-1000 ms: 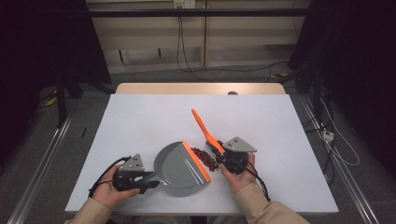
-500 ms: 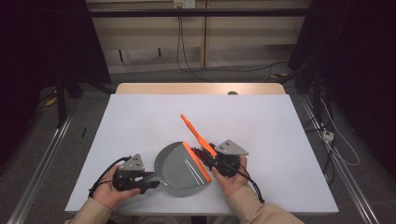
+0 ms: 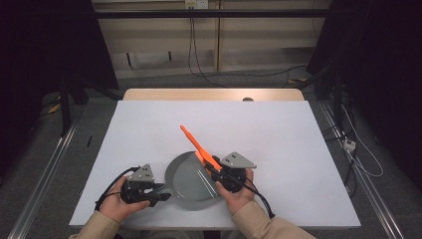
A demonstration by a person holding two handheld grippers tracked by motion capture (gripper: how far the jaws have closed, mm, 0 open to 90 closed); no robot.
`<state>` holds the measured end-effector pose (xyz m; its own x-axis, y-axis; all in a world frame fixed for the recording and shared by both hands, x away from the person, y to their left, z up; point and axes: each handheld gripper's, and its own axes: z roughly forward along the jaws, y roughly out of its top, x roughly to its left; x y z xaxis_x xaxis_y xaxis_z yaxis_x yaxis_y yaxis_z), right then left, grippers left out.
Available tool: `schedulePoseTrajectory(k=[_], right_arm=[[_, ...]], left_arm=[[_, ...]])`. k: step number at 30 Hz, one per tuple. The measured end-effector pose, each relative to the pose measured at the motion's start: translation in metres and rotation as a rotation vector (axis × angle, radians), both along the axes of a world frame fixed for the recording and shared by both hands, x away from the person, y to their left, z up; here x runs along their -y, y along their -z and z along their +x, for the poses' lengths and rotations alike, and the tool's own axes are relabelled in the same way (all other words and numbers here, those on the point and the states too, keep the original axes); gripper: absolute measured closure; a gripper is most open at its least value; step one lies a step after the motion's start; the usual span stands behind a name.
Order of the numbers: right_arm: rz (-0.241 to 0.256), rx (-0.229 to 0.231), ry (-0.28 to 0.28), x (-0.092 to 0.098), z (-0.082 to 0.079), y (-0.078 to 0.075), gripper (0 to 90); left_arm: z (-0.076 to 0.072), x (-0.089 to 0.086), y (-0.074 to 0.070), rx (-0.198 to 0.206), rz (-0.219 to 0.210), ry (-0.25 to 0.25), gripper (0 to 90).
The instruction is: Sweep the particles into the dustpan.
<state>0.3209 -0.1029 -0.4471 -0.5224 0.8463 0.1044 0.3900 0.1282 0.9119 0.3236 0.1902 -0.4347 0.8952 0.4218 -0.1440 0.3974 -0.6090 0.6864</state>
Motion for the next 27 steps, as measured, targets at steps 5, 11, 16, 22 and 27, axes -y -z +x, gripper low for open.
schedulePoseTrajectory(k=[5, 11, 16, 22, 27], right_arm=[[0.008, 0.014, -0.01, -0.008, -0.002, 0.001, 69.2], [0.023, 0.038, -0.034, -0.013, -0.003, -0.003, 69.4], [0.032, 0.053, -0.078, -0.028, -0.003, -0.006, 70.2], [0.068, 0.043, -0.111, -0.034, 0.004, -0.01, 70.6], [0.112, 0.067, -0.095, -0.02, 0.008, -0.024, 70.7]], left_arm=[[0.0, -0.001, 0.0, 0.006, 0.013, -0.008, 62.7], [0.0, -0.002, 0.001, -0.002, 0.006, 0.002, 62.8], [-0.001, -0.001, 0.001, 0.007, 0.009, -0.009, 62.8], [-0.001, -0.003, 0.002, 0.002, -0.006, 0.004, 62.8], [-0.002, -0.005, 0.001, 0.001, -0.002, 0.015, 62.9]])
